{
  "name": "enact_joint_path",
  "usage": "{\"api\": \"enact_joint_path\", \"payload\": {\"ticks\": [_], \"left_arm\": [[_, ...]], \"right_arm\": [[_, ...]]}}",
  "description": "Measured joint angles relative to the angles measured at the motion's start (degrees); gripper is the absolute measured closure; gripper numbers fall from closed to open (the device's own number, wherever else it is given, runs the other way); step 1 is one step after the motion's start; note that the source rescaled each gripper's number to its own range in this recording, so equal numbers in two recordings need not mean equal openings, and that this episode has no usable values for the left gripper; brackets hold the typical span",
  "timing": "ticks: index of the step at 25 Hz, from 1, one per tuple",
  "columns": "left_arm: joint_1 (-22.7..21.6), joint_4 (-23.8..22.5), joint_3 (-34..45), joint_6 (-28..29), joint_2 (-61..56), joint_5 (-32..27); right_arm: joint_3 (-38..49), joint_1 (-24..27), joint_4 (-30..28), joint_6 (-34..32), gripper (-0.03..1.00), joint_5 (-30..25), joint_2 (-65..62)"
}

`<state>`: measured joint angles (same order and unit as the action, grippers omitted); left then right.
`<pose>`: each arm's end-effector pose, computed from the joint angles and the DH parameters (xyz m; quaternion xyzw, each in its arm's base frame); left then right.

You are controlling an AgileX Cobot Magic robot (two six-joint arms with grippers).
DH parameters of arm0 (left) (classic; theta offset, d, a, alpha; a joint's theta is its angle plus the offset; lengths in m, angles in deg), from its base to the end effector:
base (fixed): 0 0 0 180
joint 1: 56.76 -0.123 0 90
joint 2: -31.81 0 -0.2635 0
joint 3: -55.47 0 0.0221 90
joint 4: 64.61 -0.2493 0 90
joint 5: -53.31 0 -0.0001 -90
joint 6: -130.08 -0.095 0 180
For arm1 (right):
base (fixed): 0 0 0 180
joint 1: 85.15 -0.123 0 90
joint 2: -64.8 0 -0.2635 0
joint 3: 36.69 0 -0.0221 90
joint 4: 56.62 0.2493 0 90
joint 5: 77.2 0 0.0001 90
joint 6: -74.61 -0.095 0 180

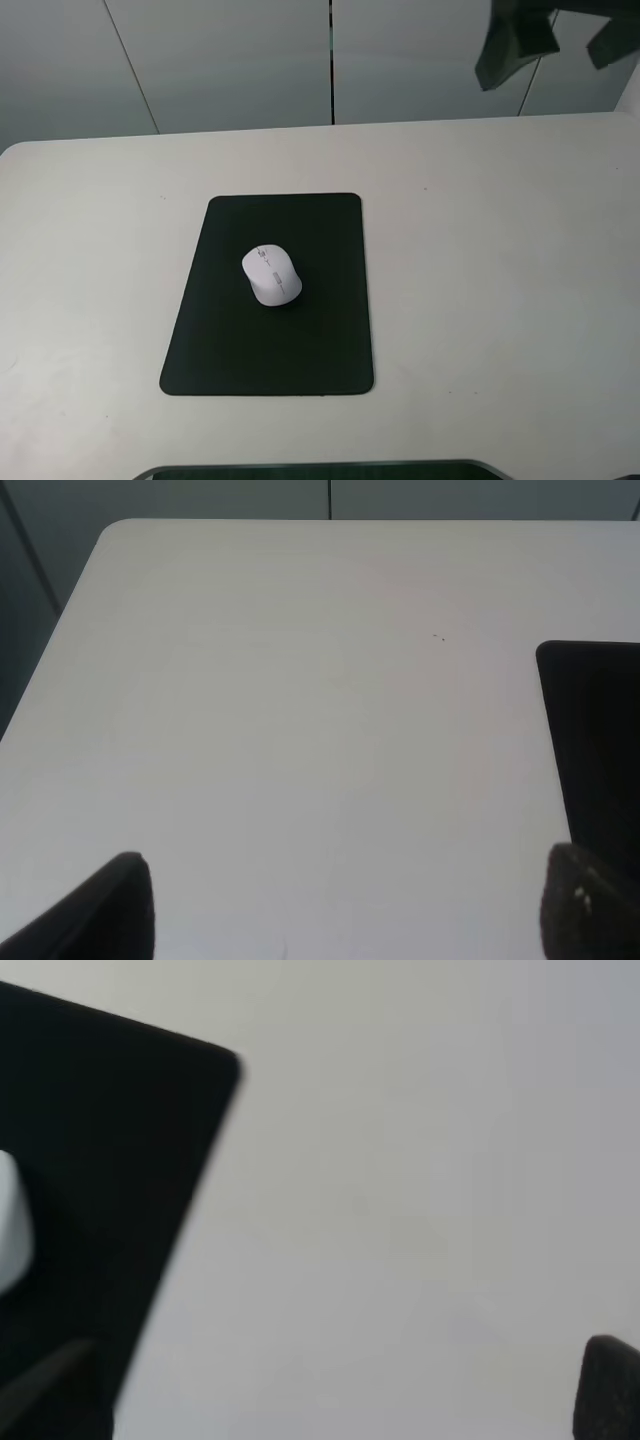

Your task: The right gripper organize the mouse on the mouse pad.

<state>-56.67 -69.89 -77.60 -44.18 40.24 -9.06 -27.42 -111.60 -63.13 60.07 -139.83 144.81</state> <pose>0.0157 0.0077 0.2775 -0.0450 0.8539 0.0196 0.5182 0.2262 0.1019 0.3244 -0.1135 0.9620 0.0331 0.2463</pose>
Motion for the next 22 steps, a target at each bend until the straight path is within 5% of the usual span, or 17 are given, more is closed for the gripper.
{"api": "enact_joint_path", "payload": {"ticks": [6,22], "left_arm": [[0.0,0.0,0.0,0.0,0.0,0.0],[0.0,0.0,0.0,0.0,0.0,0.0]], "right_arm": [[11.3,9.5,0.0,0.0,-0.02,0.5,-14.4],[29.5,23.8,0.3,3.5,-0.02,-2.3,-56.4]]}}
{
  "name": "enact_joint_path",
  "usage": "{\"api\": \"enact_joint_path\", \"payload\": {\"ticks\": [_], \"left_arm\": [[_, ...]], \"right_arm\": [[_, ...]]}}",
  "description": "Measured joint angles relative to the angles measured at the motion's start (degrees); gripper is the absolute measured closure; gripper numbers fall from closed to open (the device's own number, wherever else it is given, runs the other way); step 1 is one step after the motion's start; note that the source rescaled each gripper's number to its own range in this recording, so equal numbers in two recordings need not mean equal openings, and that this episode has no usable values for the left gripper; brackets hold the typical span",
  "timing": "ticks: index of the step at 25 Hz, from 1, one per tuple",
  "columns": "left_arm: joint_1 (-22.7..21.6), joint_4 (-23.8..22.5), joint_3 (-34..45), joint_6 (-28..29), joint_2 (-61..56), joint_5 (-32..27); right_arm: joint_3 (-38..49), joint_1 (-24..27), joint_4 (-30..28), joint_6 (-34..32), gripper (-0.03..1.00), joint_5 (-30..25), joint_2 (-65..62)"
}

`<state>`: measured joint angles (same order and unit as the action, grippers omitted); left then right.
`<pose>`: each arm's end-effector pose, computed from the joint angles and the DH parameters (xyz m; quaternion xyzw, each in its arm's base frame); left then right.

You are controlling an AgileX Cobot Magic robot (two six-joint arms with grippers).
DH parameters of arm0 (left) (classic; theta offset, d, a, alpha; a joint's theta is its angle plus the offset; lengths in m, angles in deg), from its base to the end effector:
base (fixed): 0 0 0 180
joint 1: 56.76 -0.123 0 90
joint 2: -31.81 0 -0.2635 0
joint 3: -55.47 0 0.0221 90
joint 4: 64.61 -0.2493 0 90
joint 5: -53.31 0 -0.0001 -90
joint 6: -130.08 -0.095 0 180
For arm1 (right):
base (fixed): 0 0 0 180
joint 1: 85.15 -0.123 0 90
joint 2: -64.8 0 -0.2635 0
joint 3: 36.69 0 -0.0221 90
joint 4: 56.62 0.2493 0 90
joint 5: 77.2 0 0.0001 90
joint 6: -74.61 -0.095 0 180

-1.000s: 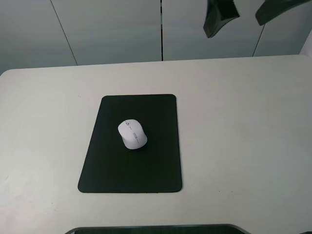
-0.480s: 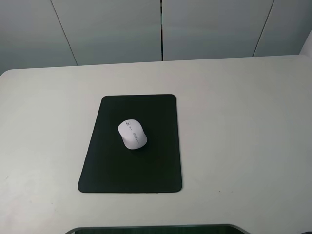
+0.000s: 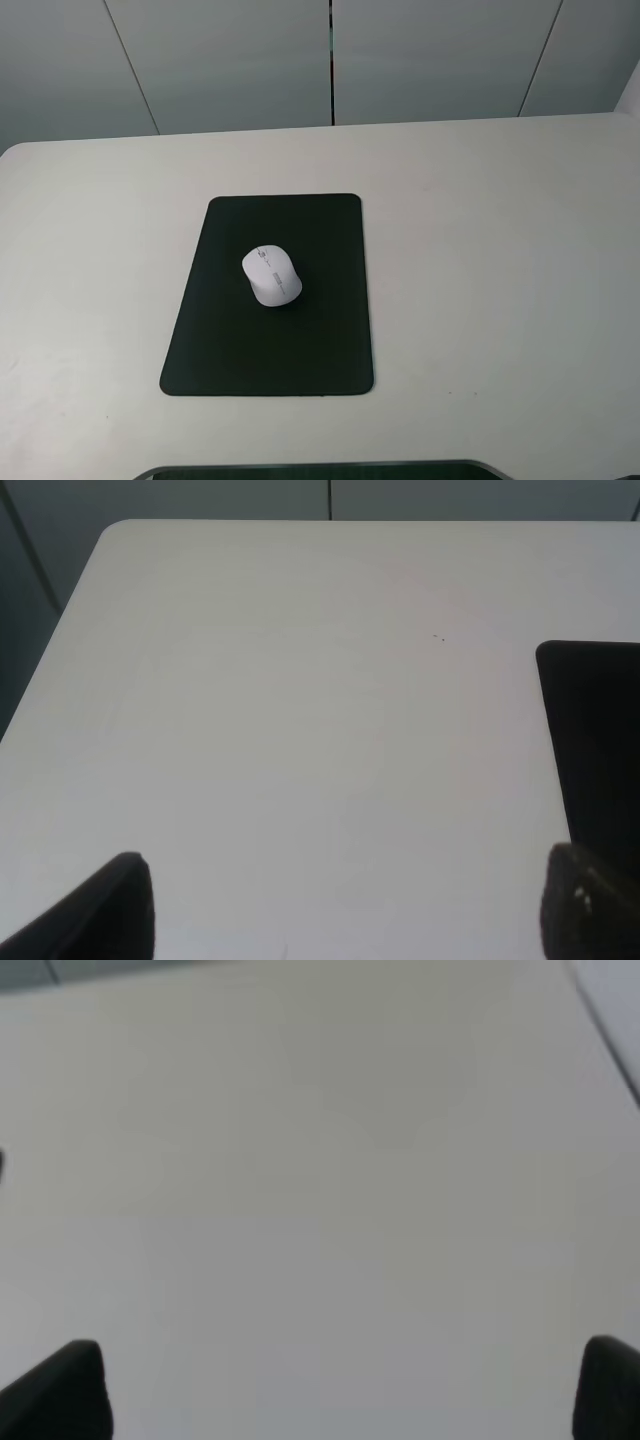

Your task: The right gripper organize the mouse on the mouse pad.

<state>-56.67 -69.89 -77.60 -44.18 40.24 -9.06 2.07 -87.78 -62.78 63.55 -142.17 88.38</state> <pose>0.0157 0.0077 0.2775 -0.0450 0.8539 0.0196 0.5182 0.0447 -0.0072 0.3065 0.0670 0.8923 -0.0005 0.4464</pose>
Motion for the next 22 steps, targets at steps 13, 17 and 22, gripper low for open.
{"api": "enact_joint_path", "payload": {"ticks": [13,17,22], "left_arm": [[0.0,0.0,0.0,0.0,0.0,0.0],[0.0,0.0,0.0,0.0,0.0,0.0],[0.0,0.0,0.0,0.1,0.0,0.0]], "right_arm": [[6.8,0.4,2.2,1.4,-0.02,-0.7,-15.0],[8.5,0.4,2.7,1.7,-0.02,1.3,-15.0],[8.5,0.4,3.3,2.6,-0.02,1.7,-15.2]]}}
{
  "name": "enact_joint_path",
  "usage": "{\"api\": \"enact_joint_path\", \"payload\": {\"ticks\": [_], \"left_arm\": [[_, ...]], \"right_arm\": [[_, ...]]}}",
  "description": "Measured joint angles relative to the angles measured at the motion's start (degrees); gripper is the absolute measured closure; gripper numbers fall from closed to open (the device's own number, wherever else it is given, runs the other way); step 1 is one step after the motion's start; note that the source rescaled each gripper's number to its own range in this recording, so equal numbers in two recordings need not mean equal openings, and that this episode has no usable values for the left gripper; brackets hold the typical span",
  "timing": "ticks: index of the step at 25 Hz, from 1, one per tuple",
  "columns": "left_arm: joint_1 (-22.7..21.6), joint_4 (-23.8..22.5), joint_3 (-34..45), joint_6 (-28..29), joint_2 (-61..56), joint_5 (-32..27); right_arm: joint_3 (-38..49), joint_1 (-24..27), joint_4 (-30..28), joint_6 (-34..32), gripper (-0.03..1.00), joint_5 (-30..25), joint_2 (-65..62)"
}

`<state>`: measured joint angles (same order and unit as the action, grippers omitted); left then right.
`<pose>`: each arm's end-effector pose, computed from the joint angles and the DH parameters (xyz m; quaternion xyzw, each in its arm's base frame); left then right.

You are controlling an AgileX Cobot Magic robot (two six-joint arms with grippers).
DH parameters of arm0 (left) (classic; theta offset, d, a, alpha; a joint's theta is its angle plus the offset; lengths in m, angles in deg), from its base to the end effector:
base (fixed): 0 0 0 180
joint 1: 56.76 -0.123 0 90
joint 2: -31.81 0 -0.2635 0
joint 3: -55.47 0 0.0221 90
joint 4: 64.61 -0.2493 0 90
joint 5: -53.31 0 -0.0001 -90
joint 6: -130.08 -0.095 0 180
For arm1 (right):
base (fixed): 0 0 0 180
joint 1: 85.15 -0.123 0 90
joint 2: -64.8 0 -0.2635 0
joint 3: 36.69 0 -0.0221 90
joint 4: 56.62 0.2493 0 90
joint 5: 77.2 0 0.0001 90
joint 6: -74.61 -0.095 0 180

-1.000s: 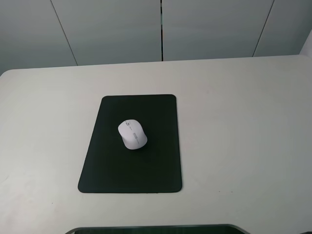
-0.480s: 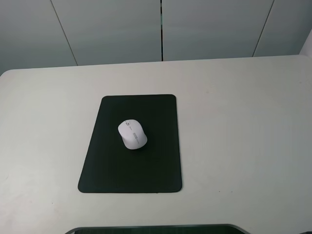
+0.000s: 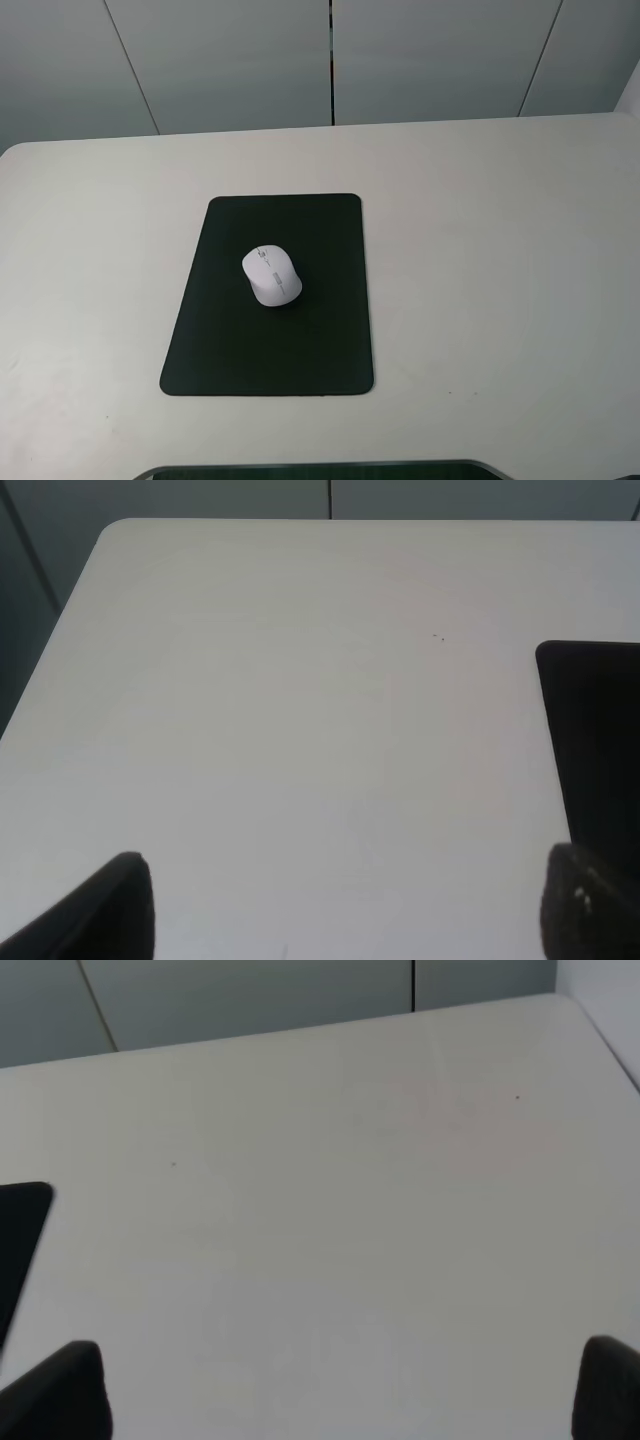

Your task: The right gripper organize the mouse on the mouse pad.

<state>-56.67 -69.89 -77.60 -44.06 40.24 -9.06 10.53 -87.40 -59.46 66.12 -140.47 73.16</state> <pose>0.0157 0.0077 0.2775 -0.0458 0.8538 0.0191 0.5182 0.0157 -0.0036 0.2746 0.0485 0.8593 0.0230 0.5086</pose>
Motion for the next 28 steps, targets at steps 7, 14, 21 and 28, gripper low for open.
{"api": "enact_joint_path", "payload": {"ticks": [7,14,21,28], "left_arm": [[0.0,0.0,0.0,0.0,0.0,0.0],[0.0,0.0,0.0,0.0,0.0,0.0],[0.0,0.0,0.0,0.0,0.0,0.0],[0.0,0.0,0.0,0.0,0.0,0.0]], "right_arm": [[0.0,0.0,1.6,6.1,-0.02,0.0,0.0],[0.0,0.0,2.2,7.2,-0.02,0.0,0.0],[0.0,0.0,2.2,7.2,-0.02,0.0,0.0],[0.0,0.0,2.4,7.2,-0.02,0.0,0.0]]}}
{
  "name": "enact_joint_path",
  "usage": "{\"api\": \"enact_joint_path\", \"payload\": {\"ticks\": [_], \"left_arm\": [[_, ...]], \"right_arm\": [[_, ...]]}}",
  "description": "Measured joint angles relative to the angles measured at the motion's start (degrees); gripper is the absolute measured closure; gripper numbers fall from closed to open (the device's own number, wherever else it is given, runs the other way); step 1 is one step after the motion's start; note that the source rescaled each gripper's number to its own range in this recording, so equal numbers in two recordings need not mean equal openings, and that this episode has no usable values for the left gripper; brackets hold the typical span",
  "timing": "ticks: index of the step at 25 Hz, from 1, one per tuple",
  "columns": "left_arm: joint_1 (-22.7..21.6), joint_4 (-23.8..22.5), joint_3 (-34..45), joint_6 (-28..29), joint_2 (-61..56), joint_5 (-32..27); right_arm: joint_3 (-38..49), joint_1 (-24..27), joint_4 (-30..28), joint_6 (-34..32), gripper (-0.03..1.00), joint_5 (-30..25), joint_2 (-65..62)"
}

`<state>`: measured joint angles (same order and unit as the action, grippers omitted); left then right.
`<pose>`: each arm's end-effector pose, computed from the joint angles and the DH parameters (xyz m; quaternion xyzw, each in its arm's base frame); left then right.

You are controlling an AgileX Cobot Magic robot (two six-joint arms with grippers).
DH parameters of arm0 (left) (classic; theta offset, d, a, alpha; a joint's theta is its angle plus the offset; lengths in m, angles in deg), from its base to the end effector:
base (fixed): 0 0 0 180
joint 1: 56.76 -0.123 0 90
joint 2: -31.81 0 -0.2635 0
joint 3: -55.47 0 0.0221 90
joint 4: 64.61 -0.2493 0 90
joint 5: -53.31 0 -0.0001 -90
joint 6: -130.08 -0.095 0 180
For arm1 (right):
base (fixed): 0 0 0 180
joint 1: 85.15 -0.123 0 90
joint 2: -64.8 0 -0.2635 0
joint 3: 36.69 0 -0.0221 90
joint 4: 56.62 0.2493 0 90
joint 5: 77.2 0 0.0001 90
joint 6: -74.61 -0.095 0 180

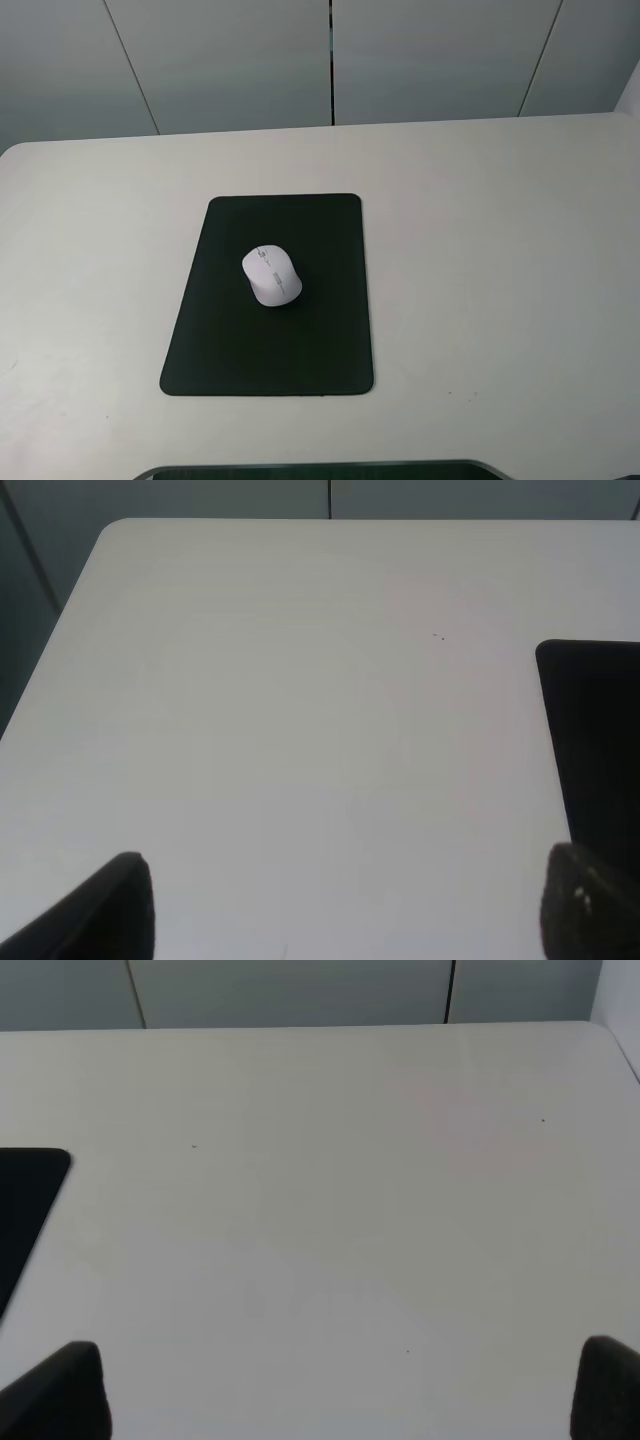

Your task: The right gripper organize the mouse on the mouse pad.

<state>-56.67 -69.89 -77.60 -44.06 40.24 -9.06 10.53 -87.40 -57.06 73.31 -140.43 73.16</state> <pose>0.0157 0.0077 0.2775 -0.0458 0.8538 0.0191 0.5182 0.0157 0.0000 0.2746 -0.0069 0.8608 0.0119 0.5088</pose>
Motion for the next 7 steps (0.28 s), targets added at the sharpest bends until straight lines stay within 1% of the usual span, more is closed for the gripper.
{"api": "enact_joint_path", "payload": {"ticks": [7], "left_arm": [[0.0,0.0,0.0,0.0,0.0,0.0]], "right_arm": [[0.0,0.0,0.1,0.0,-0.02,0.0,0.0]]}}
